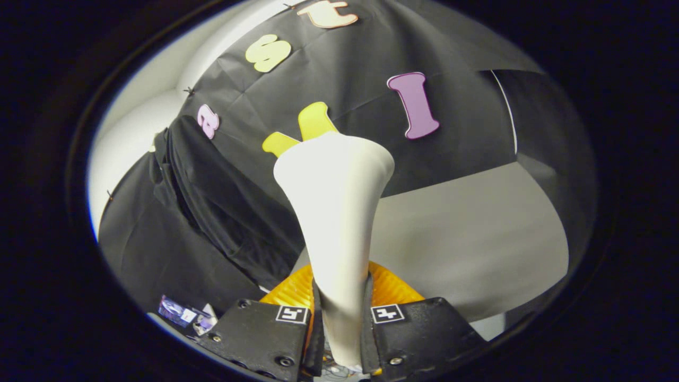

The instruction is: Iron the clothes twice with a garment steamer, once on the left side and once on the right side.

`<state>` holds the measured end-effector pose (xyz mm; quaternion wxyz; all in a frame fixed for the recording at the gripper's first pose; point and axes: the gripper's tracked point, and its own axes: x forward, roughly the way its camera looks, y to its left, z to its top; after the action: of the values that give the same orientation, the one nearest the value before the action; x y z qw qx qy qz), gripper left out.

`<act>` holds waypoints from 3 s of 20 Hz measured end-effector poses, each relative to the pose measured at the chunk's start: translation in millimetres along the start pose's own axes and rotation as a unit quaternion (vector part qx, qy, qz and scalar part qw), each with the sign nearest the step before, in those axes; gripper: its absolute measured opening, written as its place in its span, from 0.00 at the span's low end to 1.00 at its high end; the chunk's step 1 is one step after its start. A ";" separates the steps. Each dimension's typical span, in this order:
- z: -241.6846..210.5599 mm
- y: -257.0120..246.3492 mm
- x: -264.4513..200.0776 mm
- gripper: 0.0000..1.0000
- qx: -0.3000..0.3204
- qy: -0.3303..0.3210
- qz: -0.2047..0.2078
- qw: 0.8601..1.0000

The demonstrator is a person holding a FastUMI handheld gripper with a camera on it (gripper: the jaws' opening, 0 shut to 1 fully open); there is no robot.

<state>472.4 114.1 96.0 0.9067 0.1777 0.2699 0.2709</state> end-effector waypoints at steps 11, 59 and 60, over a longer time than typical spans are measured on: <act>-50.9 107.5 -38.7 0.30 -0.052 -0.073 -0.064 0.994; 6.2 370.4 108.8 0.30 -0.183 -0.198 -0.184 0.945; 2.1 368.8 109.3 0.30 -0.182 -0.195 -0.185 0.946</act>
<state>405.1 469.4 227.5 0.9927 0.0063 0.0624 0.1030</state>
